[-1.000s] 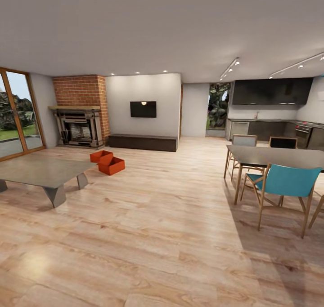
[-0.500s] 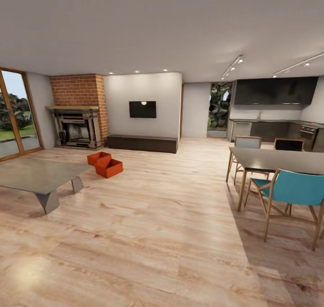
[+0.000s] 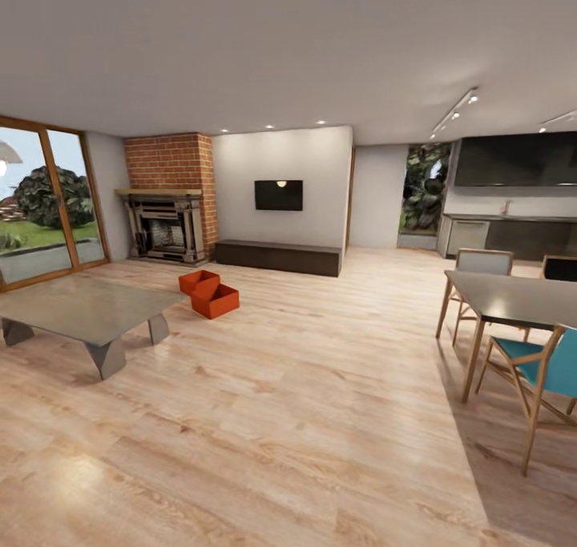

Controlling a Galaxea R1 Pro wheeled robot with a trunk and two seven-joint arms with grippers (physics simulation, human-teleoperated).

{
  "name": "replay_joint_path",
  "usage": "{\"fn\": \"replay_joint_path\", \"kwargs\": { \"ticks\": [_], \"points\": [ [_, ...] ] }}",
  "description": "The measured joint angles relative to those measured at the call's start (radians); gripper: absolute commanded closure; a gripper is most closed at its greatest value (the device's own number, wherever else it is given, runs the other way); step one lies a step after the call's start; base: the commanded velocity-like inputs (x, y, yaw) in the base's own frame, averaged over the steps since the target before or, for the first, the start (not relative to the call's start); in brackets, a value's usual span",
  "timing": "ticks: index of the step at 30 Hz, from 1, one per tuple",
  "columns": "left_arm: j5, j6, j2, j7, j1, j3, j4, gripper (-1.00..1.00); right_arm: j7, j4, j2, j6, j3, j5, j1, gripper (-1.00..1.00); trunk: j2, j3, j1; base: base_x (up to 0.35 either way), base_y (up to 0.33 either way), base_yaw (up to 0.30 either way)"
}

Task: Move the two storage containers from the living room to the garage. In the garage, place one container on the floor and stack the other container on top of it (either order is fine).

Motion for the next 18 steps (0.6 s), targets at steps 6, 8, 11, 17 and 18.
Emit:
{"fn": "replay_joint_path", "kwargs": {
  "ticks": [6,8,11,17,18],
  "points": [
    [0.000,0.000,0.000,0.000,0.000,0.000,0.000,-1.00,0.000,0.001,0.000,0.000,0.000,0.000,0.000,-1.00,0.000,0.000,0.000,0.347,-0.076,0.246],
    [0.000,0.000,0.000,0.000,0.000,0.000,0.000,-1.00,0.000,0.001,0.000,0.000,0.000,0.000,0.000,-1.00,0.000,0.000,0.000,0.347,-0.076,0.247],
    [0.000,0.000,0.000,0.000,0.000,0.000,0.000,-1.00,0.000,0.001,0.000,0.000,0.000,0.000,0.000,-1.00,0.000,0.000,0.000,0.347,-0.076,0.248],
    [0.000,0.000,0.000,0.000,0.000,0.000,0.000,-1.00,0.000,0.002,0.000,0.000,0.000,0.000,0.000,-1.00,0.000,0.000,0.000,0.347,-0.076,0.242],
    [0.000,0.000,0.000,0.000,0.000,0.000,0.000,-1.00,0.000,0.001,0.000,0.000,0.000,0.000,0.000,-1.00,0.000,0.000,0.000,0.347,-0.076,0.194]
  ]
}}
